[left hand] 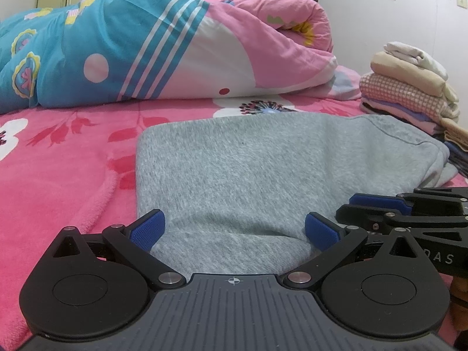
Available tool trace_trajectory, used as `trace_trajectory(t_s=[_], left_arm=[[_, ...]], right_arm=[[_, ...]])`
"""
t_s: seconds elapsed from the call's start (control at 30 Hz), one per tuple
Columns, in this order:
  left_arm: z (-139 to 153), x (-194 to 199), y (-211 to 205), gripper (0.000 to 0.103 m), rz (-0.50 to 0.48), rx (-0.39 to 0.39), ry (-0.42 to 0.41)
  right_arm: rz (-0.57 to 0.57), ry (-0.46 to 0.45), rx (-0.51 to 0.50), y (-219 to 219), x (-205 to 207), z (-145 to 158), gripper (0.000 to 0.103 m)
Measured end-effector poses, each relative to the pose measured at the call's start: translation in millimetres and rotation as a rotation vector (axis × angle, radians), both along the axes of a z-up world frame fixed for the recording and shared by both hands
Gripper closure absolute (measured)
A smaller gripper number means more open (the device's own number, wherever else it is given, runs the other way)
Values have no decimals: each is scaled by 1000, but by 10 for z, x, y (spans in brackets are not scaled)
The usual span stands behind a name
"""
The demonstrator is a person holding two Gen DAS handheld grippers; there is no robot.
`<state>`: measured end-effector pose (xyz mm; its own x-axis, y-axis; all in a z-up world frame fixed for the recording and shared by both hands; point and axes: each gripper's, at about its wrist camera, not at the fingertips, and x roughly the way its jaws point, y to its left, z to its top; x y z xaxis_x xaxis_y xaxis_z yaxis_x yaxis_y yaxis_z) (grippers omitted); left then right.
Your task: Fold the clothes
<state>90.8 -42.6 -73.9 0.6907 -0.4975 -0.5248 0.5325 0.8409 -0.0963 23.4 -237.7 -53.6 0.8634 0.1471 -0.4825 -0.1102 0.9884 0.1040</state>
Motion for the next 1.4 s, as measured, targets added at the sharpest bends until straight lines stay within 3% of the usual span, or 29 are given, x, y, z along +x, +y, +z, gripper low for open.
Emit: trace_trajectory(t_s=[0.37, 0.6, 1.4], left_arm=[[-3, 8, 3, 0, 1, -4, 3], [-4, 8, 3, 0, 2, -6, 5], [-7, 7, 7, 0, 2, -11, 8]], right_arm=[[21, 29, -28, -34, -104, 133, 81], [-27, -27, -17, -188, -76, 377, 81], [-33, 2, -41, -223, 86, 52, 78]])
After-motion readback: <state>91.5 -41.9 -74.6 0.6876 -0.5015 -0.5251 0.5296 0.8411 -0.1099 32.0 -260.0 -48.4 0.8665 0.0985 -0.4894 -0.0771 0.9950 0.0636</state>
